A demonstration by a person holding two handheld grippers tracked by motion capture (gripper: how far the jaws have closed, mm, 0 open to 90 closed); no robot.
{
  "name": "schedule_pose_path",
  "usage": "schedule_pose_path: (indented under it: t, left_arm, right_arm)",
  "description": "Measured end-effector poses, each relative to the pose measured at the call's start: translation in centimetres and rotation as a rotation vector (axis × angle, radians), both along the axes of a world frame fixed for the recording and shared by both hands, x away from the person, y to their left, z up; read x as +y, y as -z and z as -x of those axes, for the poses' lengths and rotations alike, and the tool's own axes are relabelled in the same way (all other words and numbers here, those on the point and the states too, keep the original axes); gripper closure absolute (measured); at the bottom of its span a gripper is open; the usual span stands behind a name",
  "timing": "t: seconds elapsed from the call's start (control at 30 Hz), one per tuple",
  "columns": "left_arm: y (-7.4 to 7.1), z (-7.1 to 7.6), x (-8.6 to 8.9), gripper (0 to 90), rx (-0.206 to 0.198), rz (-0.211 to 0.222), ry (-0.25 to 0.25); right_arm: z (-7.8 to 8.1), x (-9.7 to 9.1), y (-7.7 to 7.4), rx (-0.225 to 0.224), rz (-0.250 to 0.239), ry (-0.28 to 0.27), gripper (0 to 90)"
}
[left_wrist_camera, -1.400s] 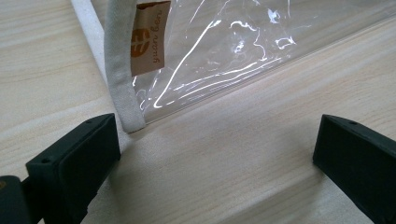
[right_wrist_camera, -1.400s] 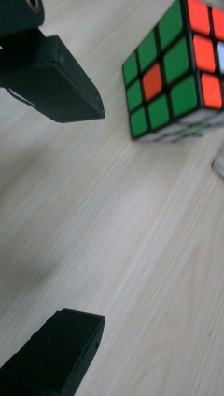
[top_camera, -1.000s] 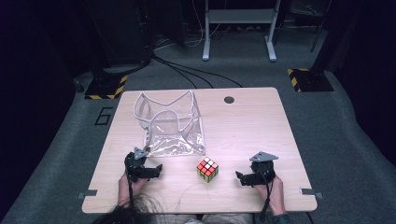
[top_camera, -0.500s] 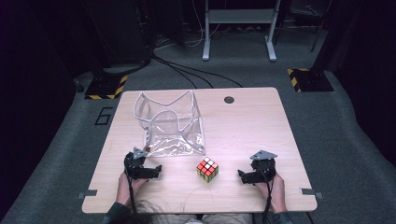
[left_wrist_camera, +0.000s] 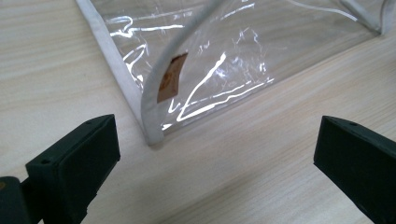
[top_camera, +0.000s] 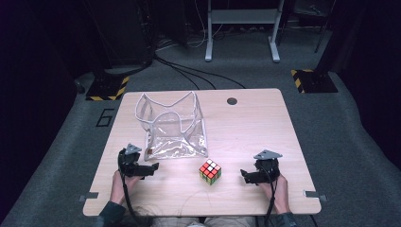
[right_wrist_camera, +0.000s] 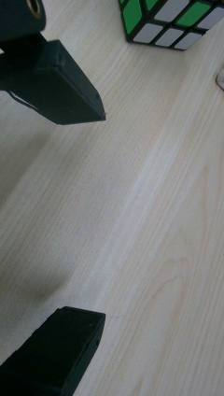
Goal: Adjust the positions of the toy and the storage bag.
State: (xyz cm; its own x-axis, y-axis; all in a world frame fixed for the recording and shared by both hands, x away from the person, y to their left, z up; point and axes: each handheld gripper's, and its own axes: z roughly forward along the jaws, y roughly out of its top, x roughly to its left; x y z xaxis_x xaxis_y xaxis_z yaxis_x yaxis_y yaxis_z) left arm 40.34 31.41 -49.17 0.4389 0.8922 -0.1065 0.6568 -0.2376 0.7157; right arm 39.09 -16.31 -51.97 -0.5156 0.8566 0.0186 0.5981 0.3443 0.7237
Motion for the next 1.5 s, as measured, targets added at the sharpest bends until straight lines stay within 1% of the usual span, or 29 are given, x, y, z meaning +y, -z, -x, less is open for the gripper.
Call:
schedule_pose_path:
  t: [0.03, 0.07, 0.1, 0.17, 0.2, 0.27, 0.33, 0.43, 0.53, 0.57, 0.63, 0.8, 0.87, 1.0, 1.1, 1.3, 1.33, 1.43, 1.5]
  left_arm:
    - [-0.4, -0.1, 0.1, 0.2, 0.003, 0.006, 0.005]
    - [-0.7, -0.2, 0.3, 0.2, 0.001, 0.011, 0.008]
    - [-1.1, -0.2, 0.3, 0.2, 0.001, 0.016, 0.004]
    - [-2.0, -0.4, 0.5, 0.2, -0.007, 0.015, 0.003]
    - [-2.3, -0.5, 0.6, 0.2, -0.011, 0.015, 0.007]
    - [-3.1, -0.7, 0.8, 0.2, -0.015, 0.026, 0.01]
    - [-3.9, -0.8, 1.1, 0.3, -0.021, 0.039, 0.009]
    - [-5.0, -1.0, 1.4, 0.6, -0.039, 0.068, 0.001]
    - [-6.1, -1.3, 1.7, 0.6, -0.055, 0.073, -0.002]
    - [-6.5, -1.4, 1.8, 0.6, -0.059, 0.073, -0.004]
    - [-7.1, -1.7, 2.1, 0.7, -0.069, 0.068, -0.008]
    - [-8.9, -2.4, 2.6, 1.1, -0.091, 0.074, -0.011]
    - [-9.8, -2.7, 2.8, 2.2, -0.103, 0.065, -0.019]
    - [-11.4, -3.5, 3.1, 2.8, -0.132, 0.066, -0.029]
    - [-12.4, -4.2, 3.2, 3.5, -0.14, 0.065, -0.035]
    - [-13.9, -5.9, 3.1, 5.8, -0.149, 0.063, -0.056]
    - [-14.1, -6.2, 3.0, 6.7, -0.153, 0.06, -0.062]
    - [-14.4, -7.2, 2.9, 8.8, -0.149, 0.057, -0.083]
    - [-14.4, -7.8, 2.8, 15.2, -0.16, 0.054, -0.111]
  right_arm:
    - [-0.1, -0.1, 0.1, 0.002, 0.0, 0.001, 3.4]
    - [-0.1, -0.1, 0.2, 0.008, -0.011, 0.007, 3.5]
    - [-0.1, -0.3, 0.2, 0.011, -0.01, 0.008, 3.4]
    - [-0.2, -0.5, 0.4, 0.006, -0.016, 0.008, 3.6]
    - [-0.2, -0.5, 0.5, 0.012, -0.012, 0.018, 3.7]
    - [-0.2, -0.5, 0.7, 0.017, 0.008, 0.016, 3.9]
    - [-0.1, -0.4, 0.7, 0.011, 0.018, 0.016, 4.1]
    - [-0.1, -0.2, 0.9, 0.0, 0.028, 0.018, 3.8]
    - [0.0, -0.2, 0.9, -0.004, 0.023, 0.022, 3.8]
    - [0.0, -0.2, 0.9, -0.012, 0.03, 0.018, 3.8]
    - [0.0, -0.2, 1.0, -0.014, 0.025, 0.02, 3.9]
    - [0.0, -0.2, 0.9, -0.011, 0.028, 0.023, 3.8]
    - [0.0, -0.2, 1.0, -0.012, 0.028, 0.022, 3.8]
    - [0.0, -0.1, 1.0, -0.011, 0.026, 0.024, 3.8]
    - [0.0, -0.1, 1.0, -0.011, 0.022, 0.03, 3.8]
    - [0.0, -0.1, 1.0, -0.012, 0.026, 0.025, 3.9]
    - [0.0, -0.1, 1.0, -0.011, 0.025, 0.025, 3.9]
    - [0.0, -0.1, 1.0, -0.011, 0.025, 0.024, 4.0]
    - [0.0, -0.1, 1.0, -0.012, 0.025, 0.024, 4.1]
